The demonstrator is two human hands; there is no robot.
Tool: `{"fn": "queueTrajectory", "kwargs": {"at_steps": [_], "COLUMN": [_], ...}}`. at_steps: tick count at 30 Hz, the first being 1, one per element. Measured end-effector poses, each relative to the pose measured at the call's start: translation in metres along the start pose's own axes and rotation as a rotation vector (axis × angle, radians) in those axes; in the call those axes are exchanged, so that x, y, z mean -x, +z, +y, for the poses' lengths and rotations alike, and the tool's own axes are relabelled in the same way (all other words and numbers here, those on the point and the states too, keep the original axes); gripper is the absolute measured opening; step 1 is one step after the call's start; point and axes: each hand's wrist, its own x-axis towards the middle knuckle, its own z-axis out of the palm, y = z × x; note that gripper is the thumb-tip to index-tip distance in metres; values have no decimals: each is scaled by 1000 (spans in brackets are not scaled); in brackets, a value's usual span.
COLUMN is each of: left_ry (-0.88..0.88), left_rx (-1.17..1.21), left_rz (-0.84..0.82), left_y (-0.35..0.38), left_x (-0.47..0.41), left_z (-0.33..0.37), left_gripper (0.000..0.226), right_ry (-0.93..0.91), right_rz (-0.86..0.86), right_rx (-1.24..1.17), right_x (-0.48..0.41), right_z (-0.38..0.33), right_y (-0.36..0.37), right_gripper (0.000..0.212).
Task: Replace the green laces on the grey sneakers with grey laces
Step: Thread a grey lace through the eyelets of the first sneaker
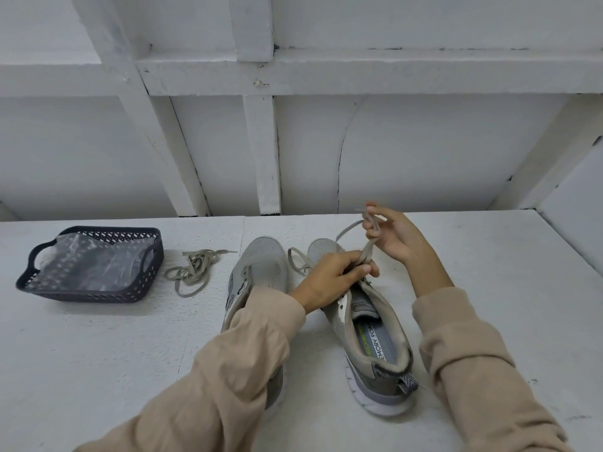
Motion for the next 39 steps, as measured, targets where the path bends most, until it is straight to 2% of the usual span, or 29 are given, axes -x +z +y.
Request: {"fn": "queueTrajectory", "kwargs": {"at_steps": [4, 10, 15, 21, 24, 28, 30, 31, 33, 36, 37, 39], "left_ry": [4, 16, 14, 6, -6, -58, -78, -81, -88, -125, -143, -166], "left_rx": [-20, -13, 20, 33, 85, 161, 188, 214, 247, 253, 247, 254], "left_rz": [-8, -18, -12, -39, -19, 23, 34, 25, 24, 68, 87, 99], "left_y": [-1, 1, 1, 3, 4, 4, 5, 6, 6, 7, 7, 7], "left_x": [0, -1, -1, -2, -3, -5, -6, -7, -8, -10, -11, -12], "left_z": [1, 2, 2, 2, 0, -2, -4, -5, -6, -9, -8, -9], "left_gripper": [19, 20, 21, 21, 21, 19, 20, 19, 17, 14, 13, 15], "right_ry": [-44, -47, -35, -28, -18, 39, -75, -150, -167, 57, 88, 38], "right_rz": [94, 148, 147, 271, 295, 380, 427, 405, 213, -148, -185, -106], "right_rx": [-19, 137, 283, 472, 676, 1190, 1392, 1404, 1294, 1200, 1210, 1218], "right_x": [7, 23, 32, 35, 37, 39, 43, 46, 59, 82, 86, 85], "right_z": [-3, -4, -15, -24, -24, -26, -30, -33, -42, -46, -42, -29], "right_y": [-32, -58, -59, -60, -52, -46, -41, -37, -22, 4, 9, 15], "right_gripper": [15, 26, 25, 22, 23, 23, 24, 23, 22, 34, 37, 45]}}
